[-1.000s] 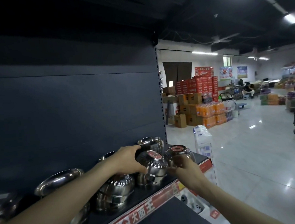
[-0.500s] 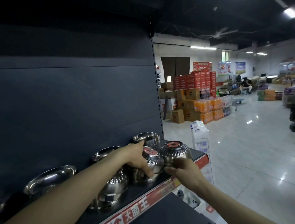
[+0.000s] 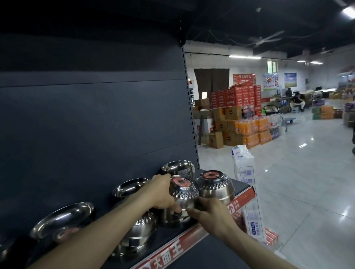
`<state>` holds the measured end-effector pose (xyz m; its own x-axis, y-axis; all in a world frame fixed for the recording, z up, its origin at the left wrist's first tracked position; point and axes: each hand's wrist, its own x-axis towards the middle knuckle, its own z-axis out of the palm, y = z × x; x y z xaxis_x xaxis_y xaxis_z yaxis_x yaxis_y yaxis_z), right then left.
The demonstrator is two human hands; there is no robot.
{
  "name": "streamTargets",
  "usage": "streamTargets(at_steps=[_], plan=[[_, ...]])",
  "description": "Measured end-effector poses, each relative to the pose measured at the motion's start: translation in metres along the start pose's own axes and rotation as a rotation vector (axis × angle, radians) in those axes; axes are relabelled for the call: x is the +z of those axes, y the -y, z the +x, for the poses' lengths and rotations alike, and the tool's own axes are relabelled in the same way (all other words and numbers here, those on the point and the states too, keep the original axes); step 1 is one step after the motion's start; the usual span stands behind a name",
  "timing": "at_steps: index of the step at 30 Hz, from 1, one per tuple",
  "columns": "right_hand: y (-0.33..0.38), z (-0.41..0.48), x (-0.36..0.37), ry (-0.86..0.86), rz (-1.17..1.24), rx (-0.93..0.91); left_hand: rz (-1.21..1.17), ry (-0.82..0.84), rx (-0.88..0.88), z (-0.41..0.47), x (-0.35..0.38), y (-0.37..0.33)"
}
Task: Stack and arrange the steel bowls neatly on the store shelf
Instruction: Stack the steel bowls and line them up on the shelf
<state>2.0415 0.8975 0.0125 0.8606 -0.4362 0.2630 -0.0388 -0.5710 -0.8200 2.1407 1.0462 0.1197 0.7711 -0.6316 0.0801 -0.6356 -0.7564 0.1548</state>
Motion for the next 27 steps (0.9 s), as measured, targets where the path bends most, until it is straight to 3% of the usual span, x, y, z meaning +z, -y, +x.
streamTargets(at_steps=[7, 13, 20, 27], plan=[[0.031, -0.002, -0.021, -0.137, 0.110, -0.121, -0.164, -0.188, 0.078, -0.023, -0.025, 0.004], [0.063, -0.022, -0.046, -0.127, 0.326, -0.129, -0.469, -0.338, 0.110, -0.039, -0.034, 0.013], [0.092, -0.042, -0.066, -0.156, 0.372, -0.133, -0.791, -0.268, 0.186, -0.055, -0.042, 0.021], [0.102, -0.045, -0.069, -0.206, 0.325, -0.161, -0.931, -0.243, 0.266, -0.062, -0.044, 0.027]])
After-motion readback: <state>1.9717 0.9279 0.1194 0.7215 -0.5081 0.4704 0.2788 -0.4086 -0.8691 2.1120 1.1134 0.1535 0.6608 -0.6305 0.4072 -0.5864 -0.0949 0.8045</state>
